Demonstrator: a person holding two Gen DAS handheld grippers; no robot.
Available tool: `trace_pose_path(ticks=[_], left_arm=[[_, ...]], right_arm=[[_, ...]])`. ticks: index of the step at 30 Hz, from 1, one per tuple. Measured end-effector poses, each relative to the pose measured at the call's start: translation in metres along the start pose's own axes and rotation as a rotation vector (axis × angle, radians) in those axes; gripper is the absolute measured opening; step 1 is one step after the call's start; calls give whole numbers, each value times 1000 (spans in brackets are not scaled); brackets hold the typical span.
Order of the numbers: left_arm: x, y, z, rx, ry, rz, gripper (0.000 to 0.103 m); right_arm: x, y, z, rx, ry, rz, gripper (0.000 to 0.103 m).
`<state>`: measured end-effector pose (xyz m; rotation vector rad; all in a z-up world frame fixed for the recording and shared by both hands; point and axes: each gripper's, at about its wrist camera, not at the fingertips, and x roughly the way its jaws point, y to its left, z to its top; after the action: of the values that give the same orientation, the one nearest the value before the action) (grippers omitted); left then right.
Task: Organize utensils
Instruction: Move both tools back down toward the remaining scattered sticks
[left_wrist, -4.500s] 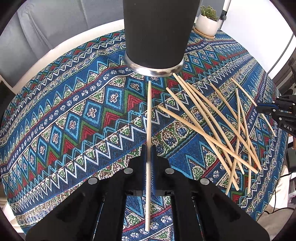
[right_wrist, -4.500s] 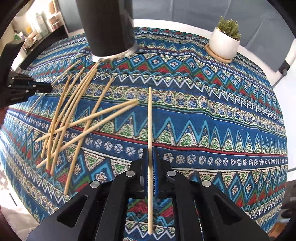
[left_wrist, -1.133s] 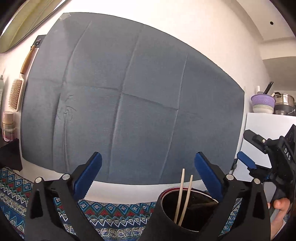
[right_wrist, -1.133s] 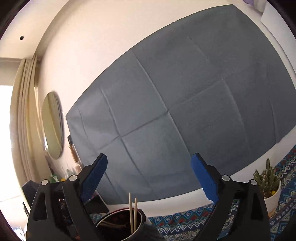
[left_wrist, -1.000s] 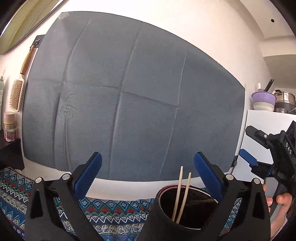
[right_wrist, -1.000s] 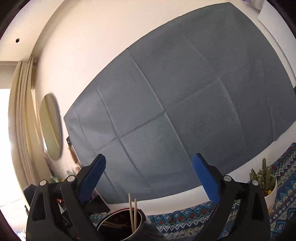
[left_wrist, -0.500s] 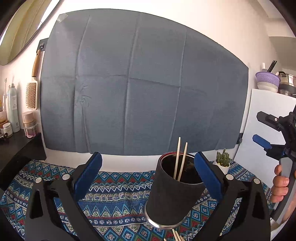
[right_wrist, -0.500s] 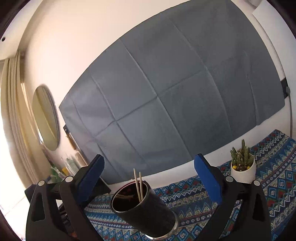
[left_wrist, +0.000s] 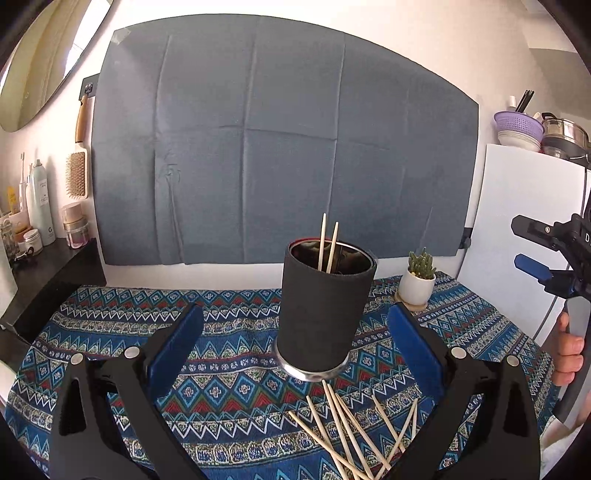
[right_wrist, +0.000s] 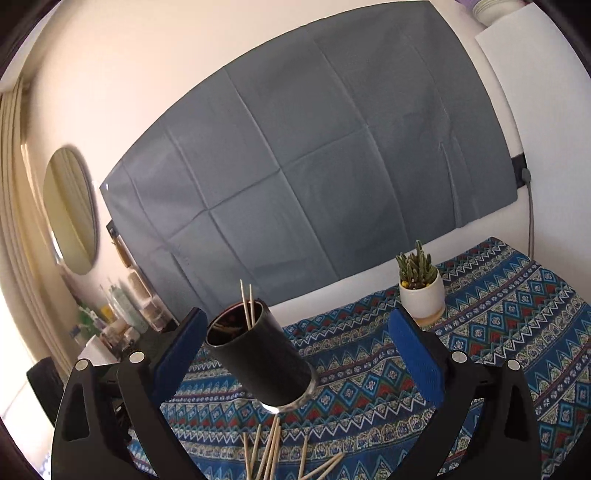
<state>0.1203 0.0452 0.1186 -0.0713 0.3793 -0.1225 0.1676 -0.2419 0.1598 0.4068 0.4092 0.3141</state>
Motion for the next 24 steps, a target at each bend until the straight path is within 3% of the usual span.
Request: trace_pose_path(ticks=[9,13,18,24], left_arm=[[16,-4,-40,46,141,51,97],[34,0,-54,22,236,66,97],[58,-2,-74,18,381,104,97],[75,-3,-86,-11,466,128,97]], right_arm=[[23,-6,-48,-90,203,-114,94],[38,-16,-74,-118,306,-225,94],[56,-35,-105,-76,477,-253,94],[70,-38,-134,-58,630,-243,94]])
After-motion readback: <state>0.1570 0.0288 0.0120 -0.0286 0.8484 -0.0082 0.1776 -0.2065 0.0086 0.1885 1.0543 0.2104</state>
